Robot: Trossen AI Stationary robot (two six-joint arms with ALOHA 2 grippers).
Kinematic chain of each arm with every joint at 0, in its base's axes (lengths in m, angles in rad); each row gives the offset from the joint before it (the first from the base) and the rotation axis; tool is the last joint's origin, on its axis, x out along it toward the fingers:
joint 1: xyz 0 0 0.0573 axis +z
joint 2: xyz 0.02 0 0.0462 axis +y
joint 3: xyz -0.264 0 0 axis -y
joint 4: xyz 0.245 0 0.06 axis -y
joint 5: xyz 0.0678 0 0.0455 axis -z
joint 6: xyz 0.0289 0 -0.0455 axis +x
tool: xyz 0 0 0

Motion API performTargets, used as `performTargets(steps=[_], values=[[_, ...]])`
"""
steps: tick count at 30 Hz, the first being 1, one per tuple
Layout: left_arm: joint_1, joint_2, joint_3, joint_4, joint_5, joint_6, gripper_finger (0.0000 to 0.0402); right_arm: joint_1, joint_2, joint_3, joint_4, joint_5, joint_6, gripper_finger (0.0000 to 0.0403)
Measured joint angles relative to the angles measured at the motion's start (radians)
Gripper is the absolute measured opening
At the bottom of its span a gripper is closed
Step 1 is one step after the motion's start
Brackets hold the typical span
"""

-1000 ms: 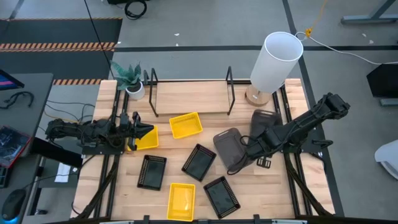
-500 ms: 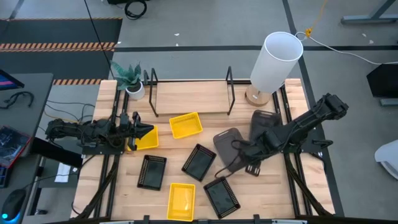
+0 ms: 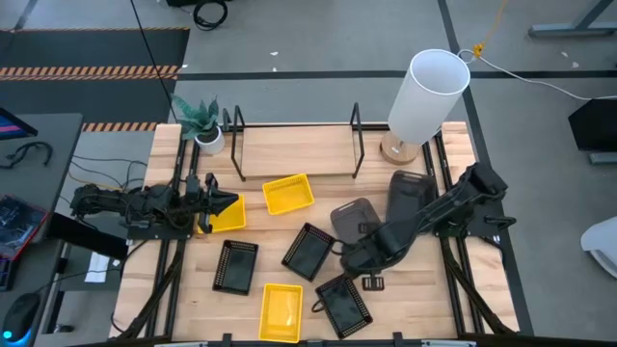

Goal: Stack baskets on shelf by color
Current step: Stack the bottom gray bin on the gray bin

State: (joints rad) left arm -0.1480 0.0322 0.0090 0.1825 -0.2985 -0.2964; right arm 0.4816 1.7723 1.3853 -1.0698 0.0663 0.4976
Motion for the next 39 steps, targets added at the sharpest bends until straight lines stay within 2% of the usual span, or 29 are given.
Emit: performTargets(steps=[6,10,17,28,33,39], values=[[0.0,0.0,0.0,0.0,0.0,0.0,0.0033,0.0,0.029,0.016,-0.085,-0.03,0.004,0.017],[0.0,0.0,0.0,0.0,0.0,0.0,0.0038,0.0,0.035,0.016,-0.081,-0.065,-0.015,0.0182],[0.0,0.0,0.0,0.0,0.0,0.0,0.0032,0.012,0.057,0.015,-0.071,-0.035,-0.056,0.0173],[0.0,0.0,0.0,0.001,0.0,0.0,0.0036,0.014,0.169,0.013,-0.064,-0.029,-0.115,0.016],[0.0,0.0,0.0,0.0,0.0,0.0,0.0038,0.008,0.207,0.013,-0.072,-0.03,-0.159,0.0135],[0.0,0.0,0.0,0.001,0.0,0.0,0.0032,0.006,0.201,0.015,-0.087,-0.034,-0.168,0.0054]])
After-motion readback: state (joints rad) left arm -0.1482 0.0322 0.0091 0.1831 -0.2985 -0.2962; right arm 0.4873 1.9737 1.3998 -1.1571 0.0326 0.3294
